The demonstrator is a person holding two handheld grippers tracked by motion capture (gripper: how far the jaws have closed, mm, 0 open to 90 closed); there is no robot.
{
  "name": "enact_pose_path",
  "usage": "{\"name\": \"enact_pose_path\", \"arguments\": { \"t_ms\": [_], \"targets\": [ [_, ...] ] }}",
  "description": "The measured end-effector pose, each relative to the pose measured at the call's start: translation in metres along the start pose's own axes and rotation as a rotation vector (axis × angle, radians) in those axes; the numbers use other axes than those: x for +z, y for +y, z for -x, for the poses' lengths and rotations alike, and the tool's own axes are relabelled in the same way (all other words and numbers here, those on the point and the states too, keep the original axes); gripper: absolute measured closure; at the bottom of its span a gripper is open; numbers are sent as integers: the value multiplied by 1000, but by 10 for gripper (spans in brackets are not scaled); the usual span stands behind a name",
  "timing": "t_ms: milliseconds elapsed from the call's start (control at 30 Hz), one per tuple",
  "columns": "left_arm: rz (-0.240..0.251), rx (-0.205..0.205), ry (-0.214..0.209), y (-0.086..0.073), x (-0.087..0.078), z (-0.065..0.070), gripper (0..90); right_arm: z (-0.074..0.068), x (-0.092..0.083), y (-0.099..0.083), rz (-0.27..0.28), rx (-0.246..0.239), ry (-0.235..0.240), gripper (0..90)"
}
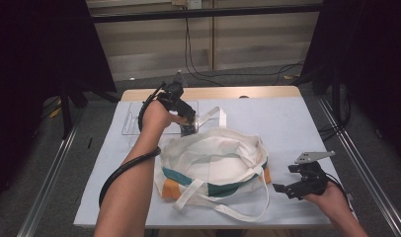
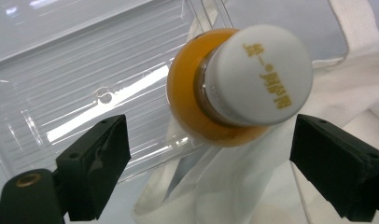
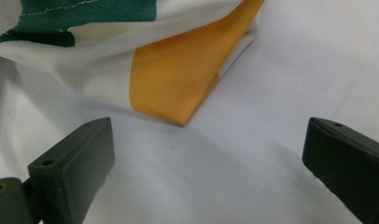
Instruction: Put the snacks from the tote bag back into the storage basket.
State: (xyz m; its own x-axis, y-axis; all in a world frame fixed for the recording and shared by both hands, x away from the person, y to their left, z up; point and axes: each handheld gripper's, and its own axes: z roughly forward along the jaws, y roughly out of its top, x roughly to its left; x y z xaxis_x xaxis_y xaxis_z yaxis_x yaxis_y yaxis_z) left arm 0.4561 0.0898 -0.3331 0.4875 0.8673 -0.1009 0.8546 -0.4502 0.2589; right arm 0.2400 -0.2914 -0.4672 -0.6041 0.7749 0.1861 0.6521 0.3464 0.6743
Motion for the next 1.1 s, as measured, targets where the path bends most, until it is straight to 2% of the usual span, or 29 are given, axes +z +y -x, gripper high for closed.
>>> {"name": "enact_pose_path", "arguments": {
  "t_ms": [100, 200, 267, 300, 433, 533, 667, 767, 800, 1100],
  "targets": [
    [3, -4, -7, -3, -2, -2, 113, -1, 0, 0, -2, 1, -1, 22],
    [-7, 16, -15, -7, -4, -5, 99, 0, 0, 0, -2, -2, -1, 22],
    [5, 6, -22, -10, -5, -5, 99, 0, -1, 0, 2, 0, -4, 22],
    [2, 17, -16, -11, -6, -7, 99, 0, -1, 1, -1, 4, -2, 22],
    [12, 11, -23, -16, -9, -7, 94, -1, 0, 1, -4, 5, -1, 22],
    [6, 33, -22, -19, -12, -8, 95, -1, 1, 1, -7, 0, -2, 22],
    [8, 30, -33, -24, -14, -9, 96, -1, 1, 1, -7, -3, -1, 22],
    [6, 53, -34, -27, -16, -10, 95, -1, 1, 1, -6, -5, -1, 22],
    [15, 37, -36, -28, -16, -9, 95, -1, 1, 1, -6, -4, 0, 22],
    [15, 79, -50, -38, -18, -8, 97, -2, 1, 1, -6, -2, -1, 22]
  ]
}}
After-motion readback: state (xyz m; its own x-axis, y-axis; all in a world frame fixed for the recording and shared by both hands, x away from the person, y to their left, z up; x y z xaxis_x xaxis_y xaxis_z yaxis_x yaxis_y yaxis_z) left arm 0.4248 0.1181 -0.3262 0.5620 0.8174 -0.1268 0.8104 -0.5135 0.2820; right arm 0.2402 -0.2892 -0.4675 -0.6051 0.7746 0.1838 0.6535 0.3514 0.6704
